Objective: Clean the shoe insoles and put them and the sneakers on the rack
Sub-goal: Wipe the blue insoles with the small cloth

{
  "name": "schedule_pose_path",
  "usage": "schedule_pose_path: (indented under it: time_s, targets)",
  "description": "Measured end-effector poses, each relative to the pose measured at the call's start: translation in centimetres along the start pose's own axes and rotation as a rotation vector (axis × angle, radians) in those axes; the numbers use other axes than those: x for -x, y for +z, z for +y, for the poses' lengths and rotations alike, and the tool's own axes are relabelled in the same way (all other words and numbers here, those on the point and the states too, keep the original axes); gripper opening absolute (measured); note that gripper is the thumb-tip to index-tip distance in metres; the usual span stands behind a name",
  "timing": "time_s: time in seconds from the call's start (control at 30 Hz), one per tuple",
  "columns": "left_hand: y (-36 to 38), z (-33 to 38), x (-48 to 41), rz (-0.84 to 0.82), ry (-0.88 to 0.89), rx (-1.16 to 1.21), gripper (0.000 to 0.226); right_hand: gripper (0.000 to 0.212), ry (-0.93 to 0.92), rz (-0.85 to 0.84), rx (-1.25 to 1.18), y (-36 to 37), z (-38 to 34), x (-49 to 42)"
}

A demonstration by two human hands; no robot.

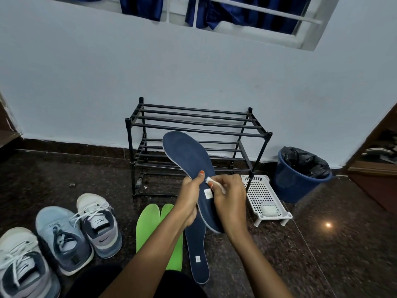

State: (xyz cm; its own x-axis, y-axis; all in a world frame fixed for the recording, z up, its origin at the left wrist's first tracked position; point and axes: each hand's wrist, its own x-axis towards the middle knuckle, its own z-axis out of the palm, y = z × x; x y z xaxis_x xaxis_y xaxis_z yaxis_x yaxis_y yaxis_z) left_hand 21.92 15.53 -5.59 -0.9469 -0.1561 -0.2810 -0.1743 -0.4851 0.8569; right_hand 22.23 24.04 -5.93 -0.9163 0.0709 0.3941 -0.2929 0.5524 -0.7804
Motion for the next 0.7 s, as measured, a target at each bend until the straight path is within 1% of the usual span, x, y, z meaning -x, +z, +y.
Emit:
schedule_pose_path:
  time_s: [0.1, 0.17, 0.2, 0.3, 0.33, 0.37, 0.43, 0.5, 0.6, 0.7]
  targets:
    - [-0.5, 0.4, 0.4, -0.022, -0.015, 0.087, 0.030, 0.009, 0.005, -0.004, -0.090, 0.1, -0.4, 0.4]
    - [-1.1, 0.4, 1.0, -0.064, -0.053, 0.139, 0.035, 0.008, 0.007, -0.004, -0.111, 0.2, -0.5, 0.6]
    - [-1.4, 0.3, 1.2, -0.088, -0.069, 0.151, 0.034, 0.008, 0.010, 0.004, -0.116, 0.4, -0.5, 0.8]
    - [-1.9, -0.1, 1.9, -0.134, -0.077, 0.187, 0.015, 0.009, 0.028, 0.054, -0.121, 1.1, -0.8, 1.1]
    - [-1.9, -0.1, 2.2, -0.144, -0.089, 0.215, 0.013, 0.009, 0.026, 0.069, -0.125, 1.2, -0.9, 1.2]
    - [-1.8, -0.2, 2.5, -0.159, -0.113, 0.255, 0.018, 0.010, 0.020, 0.073, -0.128, 1.3, -1.0, 1.2]
    - [-1.9, -0.2, 2.7, -0.190, -0.180, 0.322, 0.037, 0.011, 0.000, 0.050, -0.113, 1.4, -1.1, 1.3]
    - [-2.1, -0.2, 2.8, -0.205, -0.214, 0.344, 0.049, 0.013, -0.050, 0.011, -0.070, 1.4, -0.9, 1.3]
    - [-2.4, -0.3, 2.5, -0.206, -0.209, 0.366, 0.055, 0.016, -0.161, -0.024, -0.002, 1.3, -0.9, 1.6]
    - [-2.6, -0.1, 2.3, -0.221, -0.212, 0.398, 0.059, 0.013, -0.236, -0.035, -0.006, 1.3, -1.0, 1.6]
